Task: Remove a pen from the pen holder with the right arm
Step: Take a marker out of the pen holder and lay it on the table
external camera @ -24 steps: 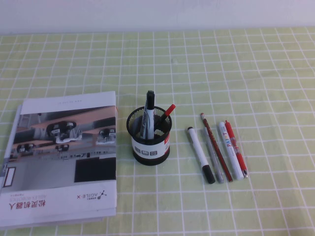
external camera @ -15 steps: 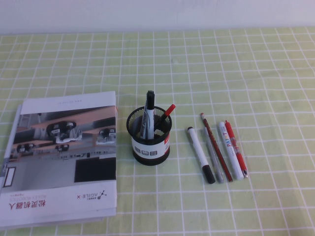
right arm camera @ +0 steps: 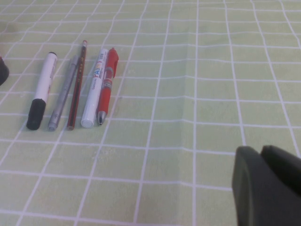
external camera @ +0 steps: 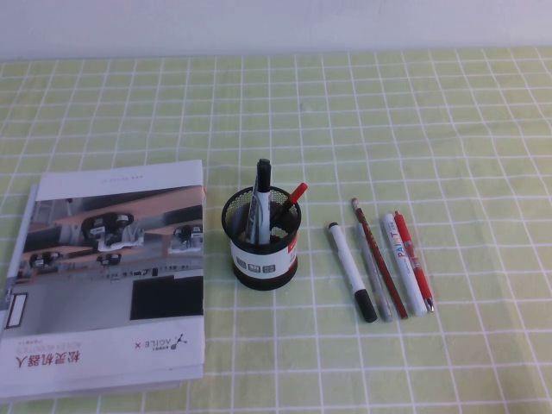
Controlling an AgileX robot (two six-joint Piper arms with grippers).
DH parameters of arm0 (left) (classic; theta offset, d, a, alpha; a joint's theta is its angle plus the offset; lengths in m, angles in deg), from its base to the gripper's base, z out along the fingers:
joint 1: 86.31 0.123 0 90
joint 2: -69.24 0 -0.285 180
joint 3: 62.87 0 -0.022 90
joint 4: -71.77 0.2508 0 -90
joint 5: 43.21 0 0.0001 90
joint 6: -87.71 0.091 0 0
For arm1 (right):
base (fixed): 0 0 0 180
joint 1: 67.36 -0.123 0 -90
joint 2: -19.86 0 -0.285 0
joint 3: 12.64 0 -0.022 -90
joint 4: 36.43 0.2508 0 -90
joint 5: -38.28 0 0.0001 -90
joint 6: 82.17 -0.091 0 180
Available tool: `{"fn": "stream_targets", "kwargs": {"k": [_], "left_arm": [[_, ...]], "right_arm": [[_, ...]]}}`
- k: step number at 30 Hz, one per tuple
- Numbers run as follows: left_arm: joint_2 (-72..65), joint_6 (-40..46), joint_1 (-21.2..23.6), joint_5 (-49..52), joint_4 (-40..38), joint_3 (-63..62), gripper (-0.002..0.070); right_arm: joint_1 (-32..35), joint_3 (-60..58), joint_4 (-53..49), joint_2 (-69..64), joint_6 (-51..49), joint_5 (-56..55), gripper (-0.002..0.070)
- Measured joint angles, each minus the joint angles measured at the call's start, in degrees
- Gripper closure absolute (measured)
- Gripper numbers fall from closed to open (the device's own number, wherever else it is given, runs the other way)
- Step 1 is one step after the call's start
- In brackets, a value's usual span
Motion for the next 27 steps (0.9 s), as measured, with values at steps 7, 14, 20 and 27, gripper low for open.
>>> {"fn": "stream_targets", "kwargs": {"k": [7, 14, 20, 27], "left_arm": [[0.0, 0.0, 0.0, 0.0, 0.0, 0.0, 0.0681], [0.0, 0.0, 0.0, 0.0, 0.0, 0.0, 0.0681], [0.0, 0.0, 0.0, 0.0, 0.0, 0.0, 0.0681], [0.0, 0.0, 0.0, 0.0, 0.0, 0.0, 0.0681]], "right_arm": [[0.0, 0.0, 0.6, 0.0, 0.0, -0.5, 0.0688], [0.0, 0.0, 8.8, 0.0, 0.0, -5.1, 0.0689], [0.0, 0.0, 19.7, 0.0, 0.0, -10.5, 0.0689], [0.0, 0.0, 36.3, 0.0, 0.0, -15.1, 0.0689]]}}
